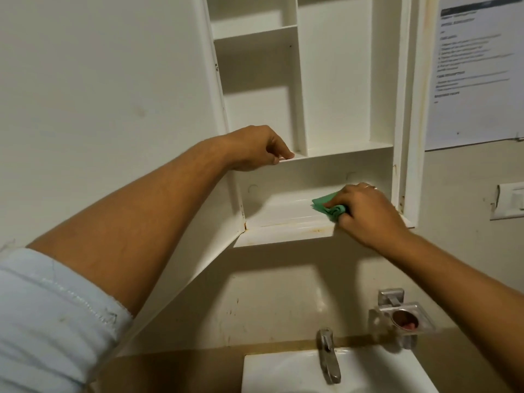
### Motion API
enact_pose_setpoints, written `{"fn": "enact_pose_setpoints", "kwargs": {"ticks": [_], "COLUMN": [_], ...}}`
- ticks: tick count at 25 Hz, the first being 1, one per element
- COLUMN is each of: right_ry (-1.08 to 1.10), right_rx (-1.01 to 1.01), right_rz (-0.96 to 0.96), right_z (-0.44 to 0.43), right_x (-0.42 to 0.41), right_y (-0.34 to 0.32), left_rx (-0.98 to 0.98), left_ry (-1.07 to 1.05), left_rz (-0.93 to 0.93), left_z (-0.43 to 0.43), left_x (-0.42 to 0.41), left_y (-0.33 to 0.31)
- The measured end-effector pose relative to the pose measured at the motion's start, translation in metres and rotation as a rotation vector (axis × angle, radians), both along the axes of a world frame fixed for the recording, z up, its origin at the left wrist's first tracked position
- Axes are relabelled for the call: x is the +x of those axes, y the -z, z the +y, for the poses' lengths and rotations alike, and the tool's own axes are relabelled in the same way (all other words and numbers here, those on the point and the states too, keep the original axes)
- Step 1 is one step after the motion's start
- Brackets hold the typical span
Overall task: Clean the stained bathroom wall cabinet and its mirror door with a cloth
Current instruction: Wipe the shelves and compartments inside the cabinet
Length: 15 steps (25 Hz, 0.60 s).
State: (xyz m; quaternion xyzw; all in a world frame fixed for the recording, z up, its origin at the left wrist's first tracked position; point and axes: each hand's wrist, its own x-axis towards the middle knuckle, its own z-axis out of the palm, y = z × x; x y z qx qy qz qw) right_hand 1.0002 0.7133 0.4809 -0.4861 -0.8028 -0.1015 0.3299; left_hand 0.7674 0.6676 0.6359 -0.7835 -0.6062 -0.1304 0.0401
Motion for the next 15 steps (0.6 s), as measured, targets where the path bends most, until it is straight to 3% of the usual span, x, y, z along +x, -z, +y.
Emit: {"fn": "enact_pose_setpoints", "kwargs": {"ticks": [3,6,9,12,15], "right_ry": [0.109,-0.151,-0.262,-0.063,0.238], "right_rx": [0.137,0.189,0.213,0.154,0.075], "right_rz": [-0.059,-0.058,-0.130,-0.123,0.038], "right_z": [-0.031,-0.070,-0.059,-0.030,-0.010], "right_x": [-0.073,-0.139,-0.109,-0.026,0.021], "right_y": [0.022,0.030,0.025,0.009,-0.021], "left_rx": [0.003,-0.024,-0.031,-0.037,-0.053], "left_ry": [-0.001,-0.003,0.001,0.009,0.002], "left_rz": [0.001,-0.004,0.010,-0.004,-0.043], "left_z": [-0.002,-0.005,-0.009,-0.010,-0.007], "left_x": [0.000,-0.001,0.000,0.000,0.002], "left_y": [0.001,0.003,0.002,0.000,-0.004]}}
